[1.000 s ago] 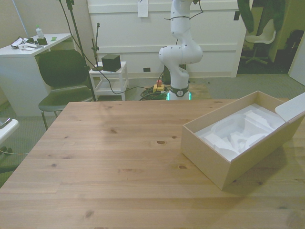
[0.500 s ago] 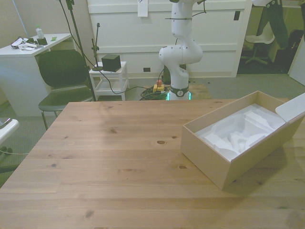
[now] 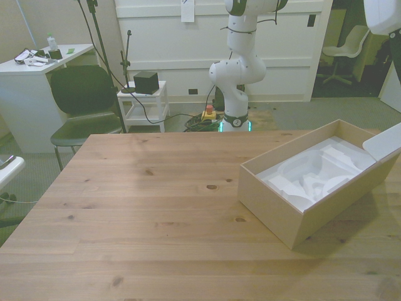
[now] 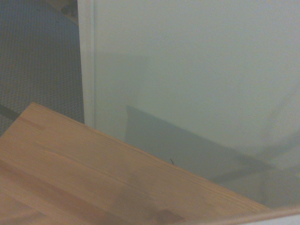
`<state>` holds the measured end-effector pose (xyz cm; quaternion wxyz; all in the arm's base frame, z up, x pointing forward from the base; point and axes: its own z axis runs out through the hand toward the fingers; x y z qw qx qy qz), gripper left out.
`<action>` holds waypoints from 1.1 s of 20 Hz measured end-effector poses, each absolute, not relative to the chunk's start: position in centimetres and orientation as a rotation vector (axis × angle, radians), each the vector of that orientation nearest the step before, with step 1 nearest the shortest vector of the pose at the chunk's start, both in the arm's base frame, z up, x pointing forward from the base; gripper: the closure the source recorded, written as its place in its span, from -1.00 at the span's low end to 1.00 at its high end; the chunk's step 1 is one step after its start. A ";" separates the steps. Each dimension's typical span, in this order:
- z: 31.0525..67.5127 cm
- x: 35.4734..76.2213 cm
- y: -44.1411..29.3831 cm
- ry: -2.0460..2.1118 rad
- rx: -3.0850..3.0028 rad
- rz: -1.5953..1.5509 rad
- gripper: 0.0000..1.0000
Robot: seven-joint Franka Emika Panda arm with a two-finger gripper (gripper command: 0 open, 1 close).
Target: Close the box
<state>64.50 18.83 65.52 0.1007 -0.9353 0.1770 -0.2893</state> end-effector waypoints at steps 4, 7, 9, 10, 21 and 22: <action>64.0 66.8 19.3 0.530 -2.784 -0.827 -1.00; 62.8 68.4 19.3 0.534 -2.803 -0.815 -1.00; 62.1 69.2 18.9 0.546 -2.816 -0.808 -1.00; 62.1 69.4 18.7 0.552 -2.817 -0.808 -1.00; 61.8 69.4 20.2 0.465 -2.881 -0.751 -1.00; 61.4 69.8 20.5 0.445 -2.889 -0.755 -1.00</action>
